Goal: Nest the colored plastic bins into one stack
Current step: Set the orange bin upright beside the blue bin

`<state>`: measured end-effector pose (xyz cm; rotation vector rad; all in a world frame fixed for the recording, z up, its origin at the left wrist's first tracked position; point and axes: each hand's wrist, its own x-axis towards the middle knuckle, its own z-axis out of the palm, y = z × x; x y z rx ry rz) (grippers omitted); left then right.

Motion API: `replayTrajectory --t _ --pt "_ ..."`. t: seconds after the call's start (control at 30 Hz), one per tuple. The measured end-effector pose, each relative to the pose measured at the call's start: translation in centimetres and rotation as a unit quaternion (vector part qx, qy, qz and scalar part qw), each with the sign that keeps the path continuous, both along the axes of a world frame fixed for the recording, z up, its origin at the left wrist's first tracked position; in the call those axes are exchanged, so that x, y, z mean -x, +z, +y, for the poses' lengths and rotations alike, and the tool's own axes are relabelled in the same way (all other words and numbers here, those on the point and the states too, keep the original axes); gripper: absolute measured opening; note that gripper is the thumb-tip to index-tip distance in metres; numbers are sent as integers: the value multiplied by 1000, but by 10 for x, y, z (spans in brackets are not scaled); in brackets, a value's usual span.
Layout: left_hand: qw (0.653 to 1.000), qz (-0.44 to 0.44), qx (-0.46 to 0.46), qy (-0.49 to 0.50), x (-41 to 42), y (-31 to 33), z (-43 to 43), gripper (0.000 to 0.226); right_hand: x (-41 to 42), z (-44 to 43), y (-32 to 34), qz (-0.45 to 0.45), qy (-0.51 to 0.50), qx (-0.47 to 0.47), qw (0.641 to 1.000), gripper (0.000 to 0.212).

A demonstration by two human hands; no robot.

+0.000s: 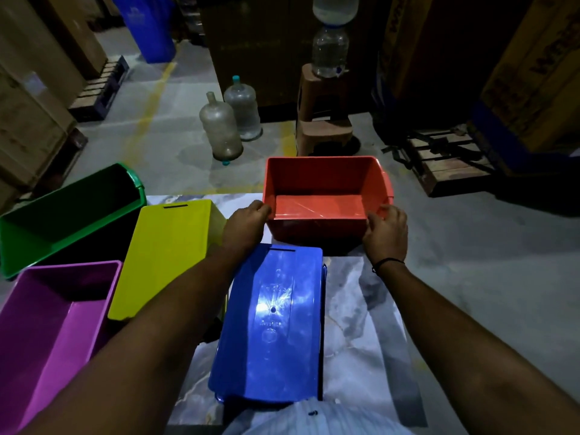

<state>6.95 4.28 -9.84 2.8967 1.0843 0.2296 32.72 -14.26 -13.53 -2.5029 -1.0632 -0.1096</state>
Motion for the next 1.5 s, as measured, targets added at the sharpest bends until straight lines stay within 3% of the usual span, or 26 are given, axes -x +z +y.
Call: replayTrajectory --t 0.07,0.17,0.43,0.6,0.7,0.87,1.03,1.5 --pt "998 -42 1 44 1 -1 -3 16 -2 -5 0 26 -8 -41 999 17" --pt "993 -59 25 96 -1 -2 -3 23 -8 -10 2 51 -9 -55 997 10" --pt "993 -49 43 102 -3 -8 0 28 -12 -16 12 88 13 -60 994 29" --pt "994 -8 83 65 -3 -8 3 25 -11 -26 8 72 50 -44 995 36" --pt "994 51 89 40 -4 -8 3 43 -12 -29 7 59 66 -39 995 42" --pt "988 124 62 65 -6 -6 -12 55 -16 -30 -1 49 91 25 994 61" --pt "976 165 100 99 -9 -1 -27 64 -17 -38 -3 45 119 76 989 75" --pt "967 181 137 113 -10 12 -45 68 -28 -37 13 97 138 127 977 73"
